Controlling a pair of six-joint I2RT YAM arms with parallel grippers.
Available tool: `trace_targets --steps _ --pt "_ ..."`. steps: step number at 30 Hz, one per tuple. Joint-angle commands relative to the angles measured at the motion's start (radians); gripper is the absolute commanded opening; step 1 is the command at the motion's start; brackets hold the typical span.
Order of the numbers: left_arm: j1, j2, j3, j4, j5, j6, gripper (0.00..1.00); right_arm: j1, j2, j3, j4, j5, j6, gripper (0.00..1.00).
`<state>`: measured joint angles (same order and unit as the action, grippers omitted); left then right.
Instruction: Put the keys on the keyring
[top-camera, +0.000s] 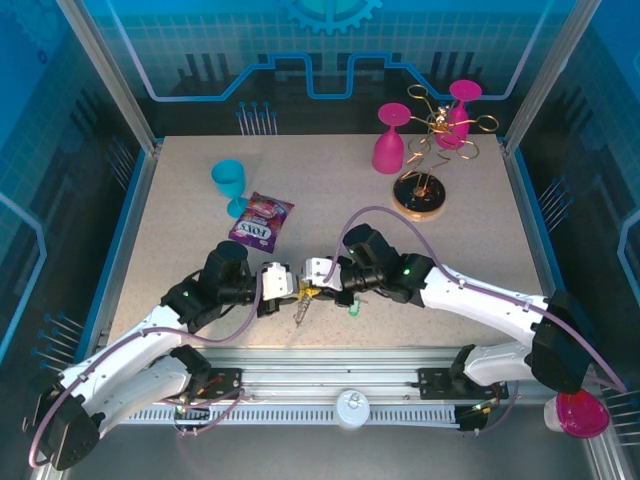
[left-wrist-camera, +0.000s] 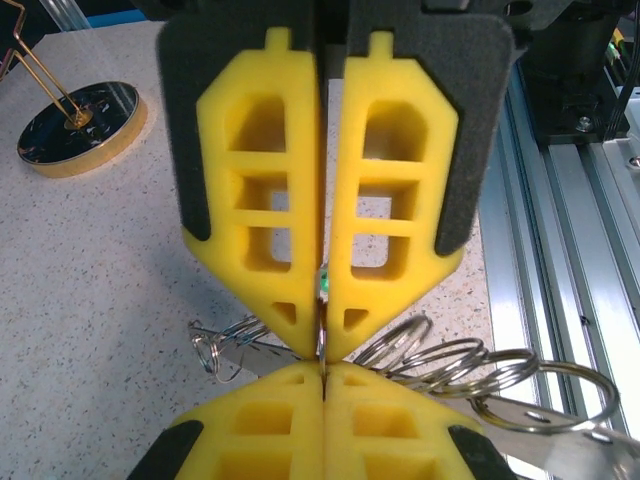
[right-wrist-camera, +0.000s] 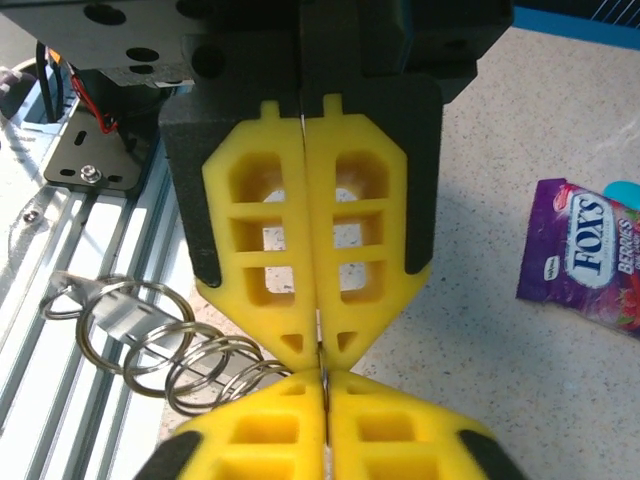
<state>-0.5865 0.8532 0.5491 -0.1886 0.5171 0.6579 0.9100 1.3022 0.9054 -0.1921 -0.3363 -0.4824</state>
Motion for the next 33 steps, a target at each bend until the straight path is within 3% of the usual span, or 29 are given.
trace_targets --steps 1,4,6,9,15,23,28,33 --pt "-0.011 0.003 0.045 -0.002 0.039 0.013 0.00 0.013 0.013 0.036 -0.003 0.008 -0.006 0.00" --pt "-0.011 0.004 0.040 0.005 0.014 -0.003 0.01 0.011 0.007 0.023 0.026 -0.006 0.012 0.00" --pt "-0.011 0.002 0.031 0.010 -0.001 -0.013 0.10 0.005 -0.008 0.004 0.069 -0.030 0.039 0.00" --pt "-0.011 0.001 0.013 0.027 -0.005 -0.029 0.15 0.000 -0.025 -0.020 0.124 -0.061 0.073 0.00" --pt "-0.011 0.014 0.008 0.032 0.000 -0.038 0.17 -0.003 -0.027 -0.051 0.165 -0.085 0.107 0.00" --pt "-0.010 0.025 0.010 0.022 0.009 -0.035 0.14 -0.002 -0.028 -0.069 0.203 -0.105 0.128 0.00" --pt "-0.011 0.026 0.012 0.006 0.006 -0.021 0.00 -0.002 -0.031 -0.080 0.212 -0.109 0.131 0.00" --pt "-0.011 0.007 -0.003 0.026 -0.024 0.024 0.00 -0.003 -0.034 -0.086 0.200 -0.101 0.128 0.00"
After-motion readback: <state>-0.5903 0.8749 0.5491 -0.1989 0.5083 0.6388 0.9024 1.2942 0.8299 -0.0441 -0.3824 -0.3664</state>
